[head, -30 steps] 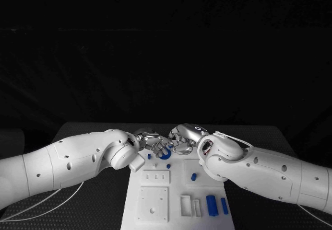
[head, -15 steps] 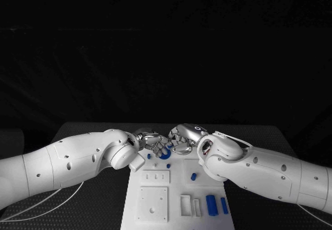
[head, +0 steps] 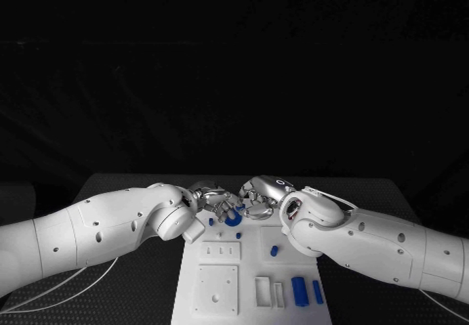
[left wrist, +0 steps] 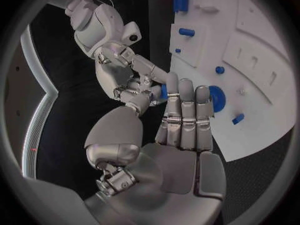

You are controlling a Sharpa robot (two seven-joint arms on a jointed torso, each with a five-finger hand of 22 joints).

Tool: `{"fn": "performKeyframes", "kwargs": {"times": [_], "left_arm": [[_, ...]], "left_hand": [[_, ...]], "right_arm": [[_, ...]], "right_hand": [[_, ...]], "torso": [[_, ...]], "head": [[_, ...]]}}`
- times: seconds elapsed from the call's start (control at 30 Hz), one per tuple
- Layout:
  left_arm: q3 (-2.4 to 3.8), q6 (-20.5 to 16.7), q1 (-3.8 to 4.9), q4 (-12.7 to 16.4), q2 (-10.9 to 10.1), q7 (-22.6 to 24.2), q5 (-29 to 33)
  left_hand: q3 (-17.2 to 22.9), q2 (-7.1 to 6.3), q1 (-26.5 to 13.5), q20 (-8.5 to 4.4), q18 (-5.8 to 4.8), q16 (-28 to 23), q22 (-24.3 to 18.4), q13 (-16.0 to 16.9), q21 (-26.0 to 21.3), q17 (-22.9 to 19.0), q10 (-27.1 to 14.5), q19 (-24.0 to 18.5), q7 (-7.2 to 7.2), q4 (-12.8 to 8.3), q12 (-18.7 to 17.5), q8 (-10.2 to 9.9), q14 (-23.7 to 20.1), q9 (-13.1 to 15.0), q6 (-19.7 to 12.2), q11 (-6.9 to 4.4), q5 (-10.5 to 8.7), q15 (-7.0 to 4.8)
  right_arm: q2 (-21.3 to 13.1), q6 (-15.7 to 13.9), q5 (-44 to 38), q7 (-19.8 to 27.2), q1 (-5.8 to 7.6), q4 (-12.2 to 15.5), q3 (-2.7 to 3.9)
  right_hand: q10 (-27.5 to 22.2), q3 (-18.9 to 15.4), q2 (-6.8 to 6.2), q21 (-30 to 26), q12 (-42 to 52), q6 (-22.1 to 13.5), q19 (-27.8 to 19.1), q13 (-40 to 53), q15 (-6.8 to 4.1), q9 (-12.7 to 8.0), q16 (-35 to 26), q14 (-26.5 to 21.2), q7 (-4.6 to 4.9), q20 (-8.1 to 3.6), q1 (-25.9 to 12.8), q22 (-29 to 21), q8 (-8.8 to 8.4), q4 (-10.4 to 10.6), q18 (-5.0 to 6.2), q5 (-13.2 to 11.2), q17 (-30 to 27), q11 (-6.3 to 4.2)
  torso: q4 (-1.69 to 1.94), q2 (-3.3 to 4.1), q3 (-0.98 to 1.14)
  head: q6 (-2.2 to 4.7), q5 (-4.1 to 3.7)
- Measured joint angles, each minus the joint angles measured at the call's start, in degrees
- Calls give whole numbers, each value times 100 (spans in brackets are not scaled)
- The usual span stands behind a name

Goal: Assemble the parts on the task board

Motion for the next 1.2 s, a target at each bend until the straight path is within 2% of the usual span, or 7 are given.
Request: {"fn": "performKeyframes", "kwargs": {"times": [0.17,0.2,0.27,0.43,0.83,1.17,1.2], "left_arm": [[5,-30,4,0,-12,-19,-119],[9,-44,7,-1,-21,-25,-160],[11,-55,11,-2,-30,-30,-205],[12,-71,12,-1,-49,-57,-382],[-16,-85,12,-23,-142,-155,-1118],[-245,-145,12,124,-253,-245,-1741],[-285,-159,12,152,-271,-258,-1797]], "left_hand": [[0,-31,-31,0,1,106,0,77,62,39,14,0,22,0,88,0,25,1,21,-13,175,-25],[-1,-39,-39,0,2,150,0,102,90,55,15,0,29,0,137,0,44,2,30,-14,244,-43],[-16,-45,-45,0,2,173,-1,125,110,70,15,0,29,-15,170,10,44,3,30,-15,297,-43],[-3,-75,-75,0,2,199,-1,156,152,78,16,0,30,-28,198,32,66,5,30,-14,312,-60],[-4,-118,-118,0,2,328,-2,252,243,115,20,0,32,-29,333,32,121,14,73,-62,374,-125],[-11,-228,-119,-30,4,658,-2,463,538,208,21,133,3,-35,733,76,215,17,186,-179,433,-241],[-11,-229,-121,-43,4,711,-3,498,591,221,17,164,3,-35,791,76,214,17,187,-183,433,-243]], "right_arm": [[6,-46,37,76,-8,-69,-12],[-3,-61,51,98,-15,-94,-17],[-23,-87,69,123,-22,-123,-21],[-171,-225,146,213,-34,-170,-22],[-559,-751,610,597,-37,-400,35],[-610,-1028,1273,982,-23,-780,160],[-600,-1065,1399,1050,-13,-843,166]], "right_hand": [[-114,-82,-105,-87,-151,-123,-28,-85,81,-35,-69,-83,178,-22,-31,0,-118,92,0,-44,-12,69],[-187,-96,-164,-125,-211,-184,-105,-118,124,-70,-113,-127,273,-26,-1,0,-196,106,-8,-44,-19,100],[-248,-113,-180,-176,-263,-250,-170,-153,168,-95,-151,-171,340,-20,-16,-5,-247,123,-41,-44,-26,142],[-361,-169,-225,-263,-346,-407,-271,-240,264,-136,-195,-268,497,16,30,-16,-364,144,-72,-44,-32,251],[-412,-302,-255,-330,-349,-497,-311,-345,284,-141,-238,-329,518,39,60,-21,-416,200,-101,489,-40,286],[-419,-334,-255,-365,-350,-514,-331,-412,302,-126,-262,-347,518,59,60,-12,-415,232,-102,672,-54,294],[-465,-334,-255,-425,-415,-554,-404,-463,310,-126,-337,-408,556,95,60,-13,-415,232,-101,718,-96,295]], "torso": [[-1,0,1],[-1,0,1],[-1,0,-1],[2,1,-3],[1,-5,-7],[-2,-27,-6],[-2,-29,-7]], "head": [[1,3],[2,3],[5,3],[13,-2],[21,59],[-18,108],[-24,113]]}}
